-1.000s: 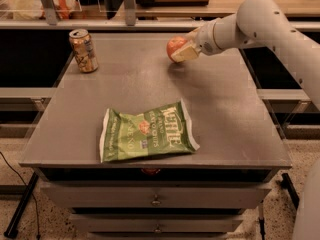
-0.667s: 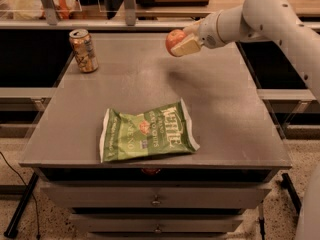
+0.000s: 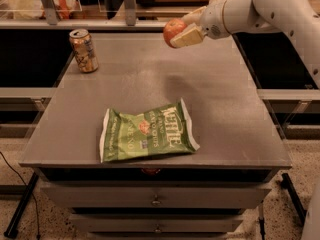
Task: Move apple near orange can
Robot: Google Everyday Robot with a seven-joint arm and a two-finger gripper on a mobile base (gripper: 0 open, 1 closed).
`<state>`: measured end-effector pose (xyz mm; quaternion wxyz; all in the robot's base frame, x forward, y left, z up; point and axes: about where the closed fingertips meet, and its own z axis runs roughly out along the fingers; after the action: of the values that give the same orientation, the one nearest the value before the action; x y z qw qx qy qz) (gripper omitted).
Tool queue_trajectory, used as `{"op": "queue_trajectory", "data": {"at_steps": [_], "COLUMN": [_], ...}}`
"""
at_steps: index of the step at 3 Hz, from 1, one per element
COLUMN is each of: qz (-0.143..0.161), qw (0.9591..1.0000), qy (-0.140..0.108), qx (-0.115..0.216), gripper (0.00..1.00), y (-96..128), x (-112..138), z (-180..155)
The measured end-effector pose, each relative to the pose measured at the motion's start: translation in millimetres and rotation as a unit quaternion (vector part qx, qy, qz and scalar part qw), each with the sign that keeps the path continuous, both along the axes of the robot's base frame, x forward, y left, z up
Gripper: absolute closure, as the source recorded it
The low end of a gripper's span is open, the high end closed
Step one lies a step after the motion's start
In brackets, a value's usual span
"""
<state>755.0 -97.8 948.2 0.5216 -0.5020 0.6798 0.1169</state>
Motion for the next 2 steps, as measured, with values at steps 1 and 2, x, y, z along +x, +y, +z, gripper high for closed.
{"op": "queue_trajectory", "data": {"at_steps": [1, 2], "qz": [0.021, 0.082], "qw": [0.9996, 0.9961], "qy": [0.015, 0.032], "qx": [0.009, 0.012], "gripper": [1.0, 1.0], "y": [13, 61], "x": [-1, -6], "z": [-7, -21]}}
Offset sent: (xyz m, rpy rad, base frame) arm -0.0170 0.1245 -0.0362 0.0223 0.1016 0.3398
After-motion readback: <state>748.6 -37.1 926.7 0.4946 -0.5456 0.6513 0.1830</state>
